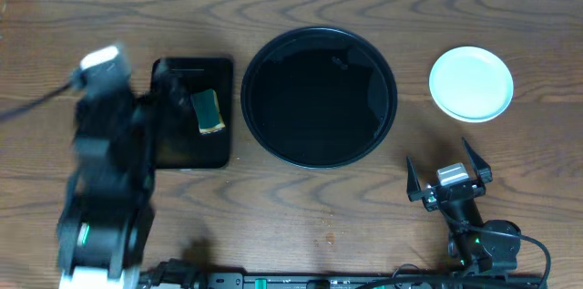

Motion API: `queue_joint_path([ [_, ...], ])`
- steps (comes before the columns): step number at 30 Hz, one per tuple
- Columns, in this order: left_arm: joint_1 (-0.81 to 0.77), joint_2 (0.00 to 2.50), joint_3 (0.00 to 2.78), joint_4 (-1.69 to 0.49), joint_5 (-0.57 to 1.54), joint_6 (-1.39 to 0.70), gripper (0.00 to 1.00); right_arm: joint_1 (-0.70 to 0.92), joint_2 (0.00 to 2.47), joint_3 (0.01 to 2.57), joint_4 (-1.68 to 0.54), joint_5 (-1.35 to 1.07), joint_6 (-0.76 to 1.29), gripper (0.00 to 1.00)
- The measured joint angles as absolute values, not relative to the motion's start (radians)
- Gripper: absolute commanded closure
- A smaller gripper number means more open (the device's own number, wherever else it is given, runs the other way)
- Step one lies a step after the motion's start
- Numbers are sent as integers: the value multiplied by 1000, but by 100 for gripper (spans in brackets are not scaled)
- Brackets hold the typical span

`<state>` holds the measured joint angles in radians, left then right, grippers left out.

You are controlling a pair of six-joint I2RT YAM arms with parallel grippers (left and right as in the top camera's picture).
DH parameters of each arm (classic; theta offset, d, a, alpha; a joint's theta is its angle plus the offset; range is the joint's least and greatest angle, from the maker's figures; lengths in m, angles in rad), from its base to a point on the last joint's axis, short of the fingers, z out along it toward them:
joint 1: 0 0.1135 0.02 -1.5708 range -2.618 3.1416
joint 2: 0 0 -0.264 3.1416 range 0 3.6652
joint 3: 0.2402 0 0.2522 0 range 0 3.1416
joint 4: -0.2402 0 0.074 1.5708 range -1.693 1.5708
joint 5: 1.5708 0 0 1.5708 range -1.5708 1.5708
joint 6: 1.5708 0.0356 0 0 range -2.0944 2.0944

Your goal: Clean dirty plates on tray and stack at the side

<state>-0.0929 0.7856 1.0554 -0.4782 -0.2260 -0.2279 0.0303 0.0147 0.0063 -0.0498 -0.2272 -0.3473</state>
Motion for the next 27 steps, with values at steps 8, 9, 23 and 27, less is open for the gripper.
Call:
queue_joint_path([
  [8,-58,348,800,-531,-243,-215,10,30,15,6,-50,-227,-347,1],
  [9,-50,301,749,-523,-243,-213,10,30,15,6,-50,-227,-347,1],
  [23,-7,9,180,270,-226,-442,10,30,15,6,-51,-227,-347,1],
  [27,-7,9,73,284,-188,-473,10,30,15,6,-51,-227,-347,1],
])
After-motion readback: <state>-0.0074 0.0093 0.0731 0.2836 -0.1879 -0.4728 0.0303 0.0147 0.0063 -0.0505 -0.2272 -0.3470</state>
